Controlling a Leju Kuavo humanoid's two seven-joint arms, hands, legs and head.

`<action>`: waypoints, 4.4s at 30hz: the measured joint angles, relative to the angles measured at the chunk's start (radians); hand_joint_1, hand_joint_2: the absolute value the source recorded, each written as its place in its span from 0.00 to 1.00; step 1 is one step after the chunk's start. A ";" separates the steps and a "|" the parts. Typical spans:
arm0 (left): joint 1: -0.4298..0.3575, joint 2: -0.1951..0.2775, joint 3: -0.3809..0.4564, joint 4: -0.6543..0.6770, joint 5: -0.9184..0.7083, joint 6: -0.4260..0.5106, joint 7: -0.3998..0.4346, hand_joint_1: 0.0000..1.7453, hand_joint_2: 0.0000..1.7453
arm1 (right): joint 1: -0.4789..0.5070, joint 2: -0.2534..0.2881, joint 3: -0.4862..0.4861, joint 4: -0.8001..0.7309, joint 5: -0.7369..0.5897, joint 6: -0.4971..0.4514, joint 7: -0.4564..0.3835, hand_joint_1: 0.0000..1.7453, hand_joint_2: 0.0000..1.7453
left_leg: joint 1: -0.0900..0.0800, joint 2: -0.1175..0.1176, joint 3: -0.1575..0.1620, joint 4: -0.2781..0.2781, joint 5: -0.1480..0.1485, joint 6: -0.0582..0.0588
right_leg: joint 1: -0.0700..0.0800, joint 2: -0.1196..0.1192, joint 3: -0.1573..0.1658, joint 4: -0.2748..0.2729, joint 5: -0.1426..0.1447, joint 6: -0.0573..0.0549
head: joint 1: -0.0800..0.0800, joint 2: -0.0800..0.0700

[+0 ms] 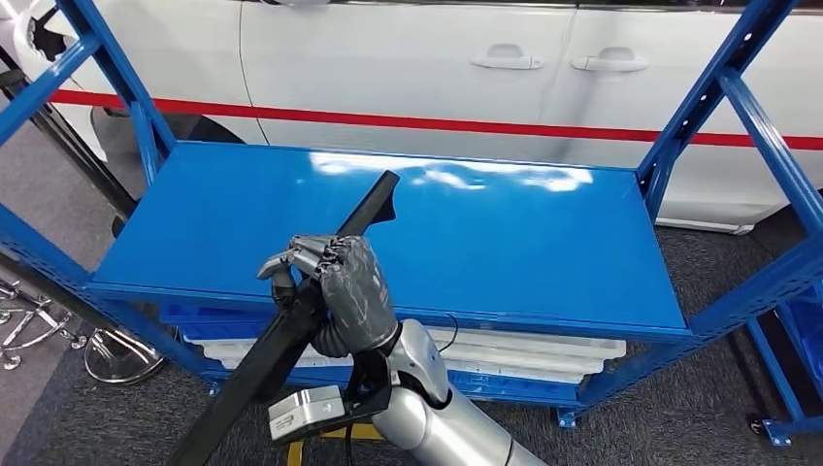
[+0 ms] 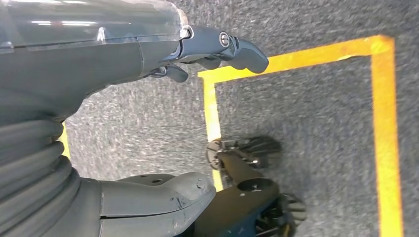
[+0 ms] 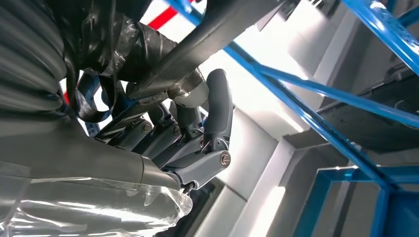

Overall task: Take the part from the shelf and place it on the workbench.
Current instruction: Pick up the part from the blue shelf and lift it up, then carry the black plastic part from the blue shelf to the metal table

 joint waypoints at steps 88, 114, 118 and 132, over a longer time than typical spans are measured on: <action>-0.038 -0.023 -0.104 0.001 -0.090 -0.069 0.061 0.00 1.00 | -0.051 -0.021 0.000 0.062 0.151 -0.034 0.071 1.00 1.00 | 0.006 -0.006 0.013 0.027 -0.030 -0.038 | 0.002 -0.007 0.087 -0.199 0.157 -0.010 | -0.002 0.000; -0.042 -0.015 -0.104 0.001 -0.073 -0.080 0.066 0.00 1.00 | -0.045 -0.023 0.000 0.046 0.130 -0.034 0.058 1.00 1.00 | 0.003 -0.005 0.035 0.116 -0.032 -0.070 | 0.009 -0.016 0.059 -0.230 0.200 -0.046 | -0.002 0.000; -0.045 -0.013 -0.104 0.000 -0.072 -0.097 0.059 0.00 1.00 | -0.046 -0.019 0.000 0.045 0.130 -0.035 0.057 1.00 1.00 | -0.003 -0.003 0.103 -0.020 -0.076 -0.041 | 0.007 -0.016 0.045 -0.234 0.241 -0.022 | -0.002 0.000; -0.044 -0.012 -0.105 0.001 -0.067 -0.116 0.040 0.00 1.00 | -0.061 -0.011 0.000 0.057 0.124 -0.035 0.055 1.00 1.00 | -0.001 0.006 -0.097 0.006 0.097 -0.050 | 0.010 -0.001 0.251 -0.247 0.031 -0.023 | -0.001 0.000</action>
